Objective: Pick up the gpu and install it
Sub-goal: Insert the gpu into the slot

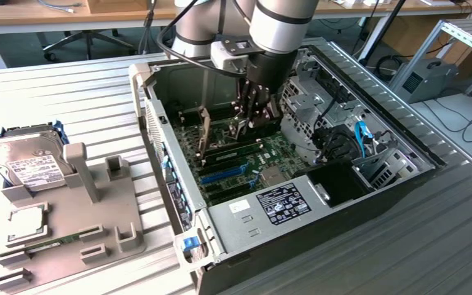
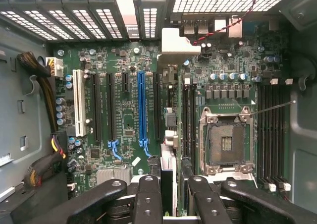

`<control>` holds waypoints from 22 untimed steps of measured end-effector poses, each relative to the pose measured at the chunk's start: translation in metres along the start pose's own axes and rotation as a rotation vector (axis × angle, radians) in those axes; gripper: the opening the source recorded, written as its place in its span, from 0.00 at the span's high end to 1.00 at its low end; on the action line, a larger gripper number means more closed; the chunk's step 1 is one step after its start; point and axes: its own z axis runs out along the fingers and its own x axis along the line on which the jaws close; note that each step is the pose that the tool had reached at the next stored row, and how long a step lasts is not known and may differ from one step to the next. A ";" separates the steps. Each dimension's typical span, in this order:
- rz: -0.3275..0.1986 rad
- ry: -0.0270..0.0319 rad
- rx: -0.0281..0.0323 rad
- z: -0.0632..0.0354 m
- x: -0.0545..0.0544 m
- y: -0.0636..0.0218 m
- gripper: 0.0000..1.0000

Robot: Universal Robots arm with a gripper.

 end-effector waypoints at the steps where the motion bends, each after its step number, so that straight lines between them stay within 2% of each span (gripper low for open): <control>1: 0.000 0.0000 0.0000 0.0003 0.000 0.0000 0.74; 22: 0.000 0.0007 0.0000 0.0106 0.000 -0.0034 0.74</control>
